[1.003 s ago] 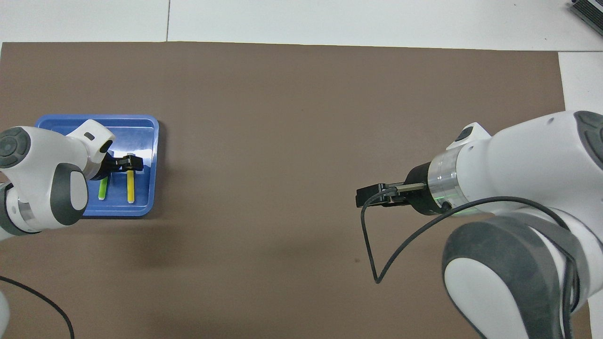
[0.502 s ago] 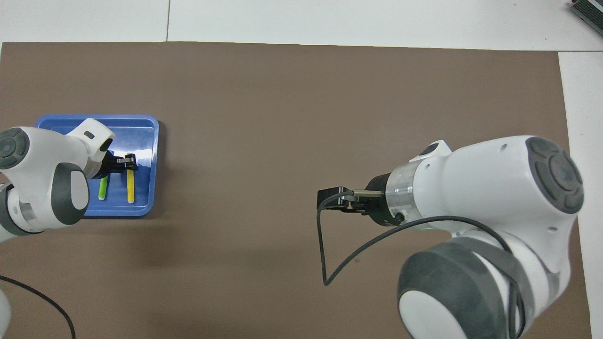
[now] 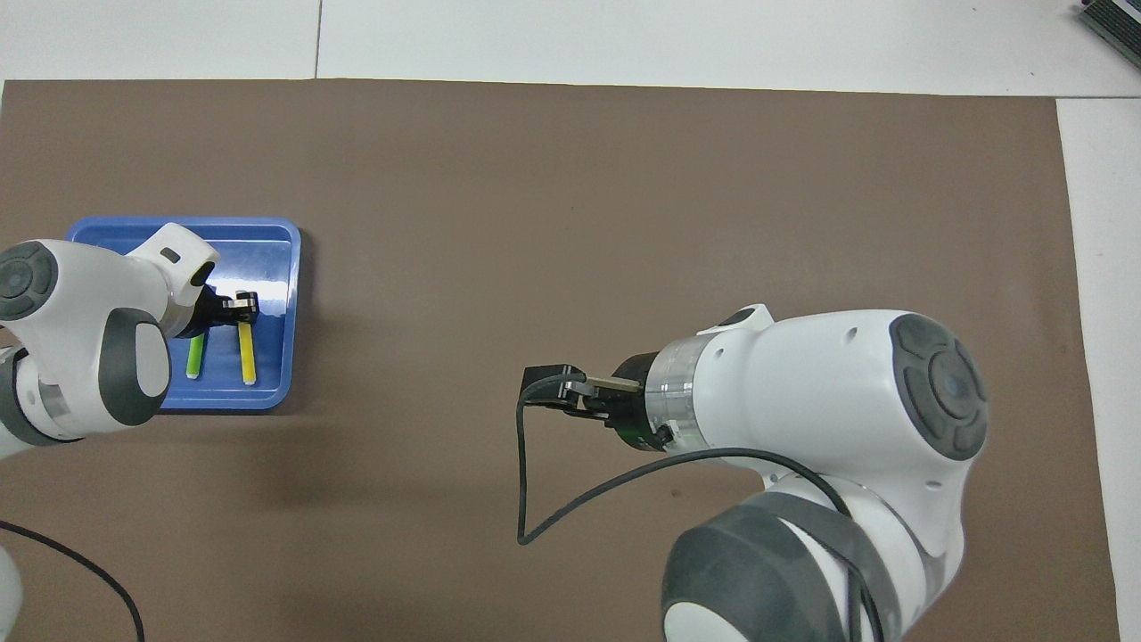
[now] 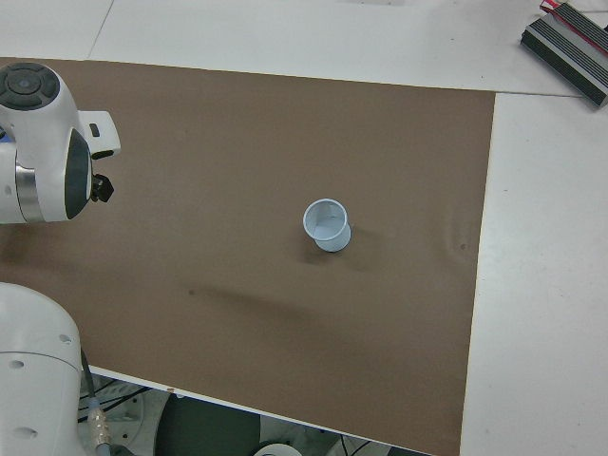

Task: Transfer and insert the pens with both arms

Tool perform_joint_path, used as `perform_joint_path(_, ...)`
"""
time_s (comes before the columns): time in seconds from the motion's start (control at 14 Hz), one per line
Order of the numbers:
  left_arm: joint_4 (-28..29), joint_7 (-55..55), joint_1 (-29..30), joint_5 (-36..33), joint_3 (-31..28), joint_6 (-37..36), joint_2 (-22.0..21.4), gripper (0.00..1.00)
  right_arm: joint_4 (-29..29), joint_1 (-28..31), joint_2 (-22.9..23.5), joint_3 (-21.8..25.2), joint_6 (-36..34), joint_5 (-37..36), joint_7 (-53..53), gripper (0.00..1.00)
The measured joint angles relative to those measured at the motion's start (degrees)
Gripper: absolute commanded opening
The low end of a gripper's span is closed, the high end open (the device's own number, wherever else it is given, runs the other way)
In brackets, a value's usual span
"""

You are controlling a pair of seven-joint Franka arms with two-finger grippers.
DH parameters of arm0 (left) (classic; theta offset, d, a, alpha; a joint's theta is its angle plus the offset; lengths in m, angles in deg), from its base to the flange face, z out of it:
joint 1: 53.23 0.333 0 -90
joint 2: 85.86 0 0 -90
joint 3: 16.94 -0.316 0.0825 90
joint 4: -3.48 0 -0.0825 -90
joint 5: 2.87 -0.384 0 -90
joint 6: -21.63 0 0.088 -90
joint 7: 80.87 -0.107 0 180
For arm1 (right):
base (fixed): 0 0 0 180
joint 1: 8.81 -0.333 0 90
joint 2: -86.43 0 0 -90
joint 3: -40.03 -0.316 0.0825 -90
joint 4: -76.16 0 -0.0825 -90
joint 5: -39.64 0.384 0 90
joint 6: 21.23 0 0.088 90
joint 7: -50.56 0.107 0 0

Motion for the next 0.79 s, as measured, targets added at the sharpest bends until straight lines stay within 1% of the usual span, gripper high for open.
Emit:
perform_joint_path(0.14, -1.0, 0.1, 0.0, 0.1, 0.0, -2.7, 0.0, 0.0, -0.1, -0.3, 0.4, 0.0, 1.8, 3.6, 1.7, 1.0)
perform_joint_path(0.36, -5.2, 2.9, 0.0, 0.3, 0.0, -9.7, -0.4, 0.0, -0.2, -2.0, 0.7, 0.1, 3.5, 4.7, 8.3, 1.0)
perform_joint_path(0.57, -9.7, 10.9, -0.1, 0.4, 0.1, -17.1, -2.3, 0.0, -0.2, -4.0, 0.7, 0.0, 5.5, 4.7, 13.7, 1.0)
perform_joint_path(0.79, -10.9, 21.1, -0.7, 2.8, 0.3, -21.6, -6.0, 0.0, -0.2, -4.5, 0.7, 0.1, 5.9, 4.7, 14.2, 1.0)
